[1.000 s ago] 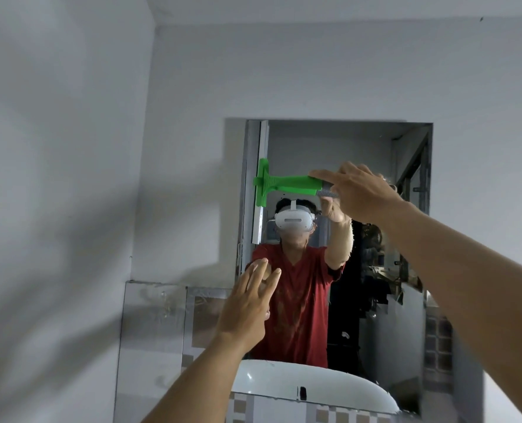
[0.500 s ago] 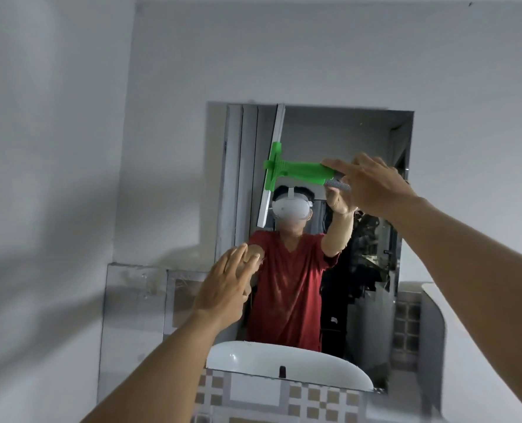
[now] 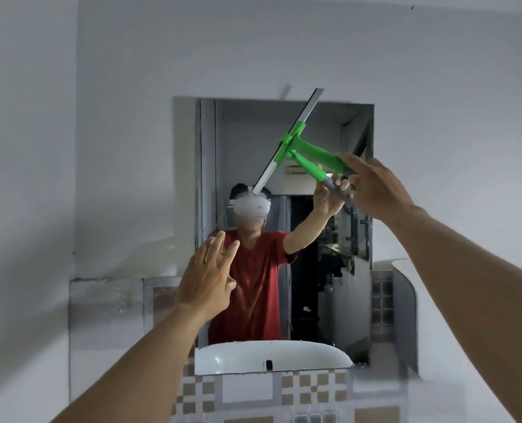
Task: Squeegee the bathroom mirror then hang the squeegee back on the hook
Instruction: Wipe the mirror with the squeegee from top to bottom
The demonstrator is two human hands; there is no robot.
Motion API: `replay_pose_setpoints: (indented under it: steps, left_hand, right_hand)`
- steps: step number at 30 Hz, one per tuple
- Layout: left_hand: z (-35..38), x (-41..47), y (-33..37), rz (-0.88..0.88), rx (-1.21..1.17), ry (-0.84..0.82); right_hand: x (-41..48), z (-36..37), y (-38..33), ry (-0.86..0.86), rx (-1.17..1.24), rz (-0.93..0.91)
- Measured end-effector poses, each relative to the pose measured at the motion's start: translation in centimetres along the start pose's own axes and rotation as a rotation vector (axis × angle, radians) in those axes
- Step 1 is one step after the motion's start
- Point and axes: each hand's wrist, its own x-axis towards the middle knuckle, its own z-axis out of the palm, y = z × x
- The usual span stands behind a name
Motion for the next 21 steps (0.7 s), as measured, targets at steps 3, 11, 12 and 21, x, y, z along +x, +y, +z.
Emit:
replay_pose_setpoints:
  steps: [3, 11, 12, 21]
  left_hand:
    - [-0.1, 0.0, 0.0, -0.002, -0.034, -0.01]
    - [-0.1, 0.0, -0.1, 0.0, -0.085, 0.008]
    - [-0.1, 0.0, -0.1, 0.002, -0.088, 0.016]
    - [-0.5, -0.3, 0.5, 0.036, -0.06, 0.066]
  right_hand:
    - [-1.1, 1.0, -0.7, 0.034, 0.036, 0.024]
    - [-4.6, 0.1, -1.1, 0.062, 0.164, 0.19]
    - [-4.7, 0.0, -1.1, 0.063, 0.165, 0.201]
    - [-8.4, 3.9, -2.9, 0.073, 0.32, 0.353]
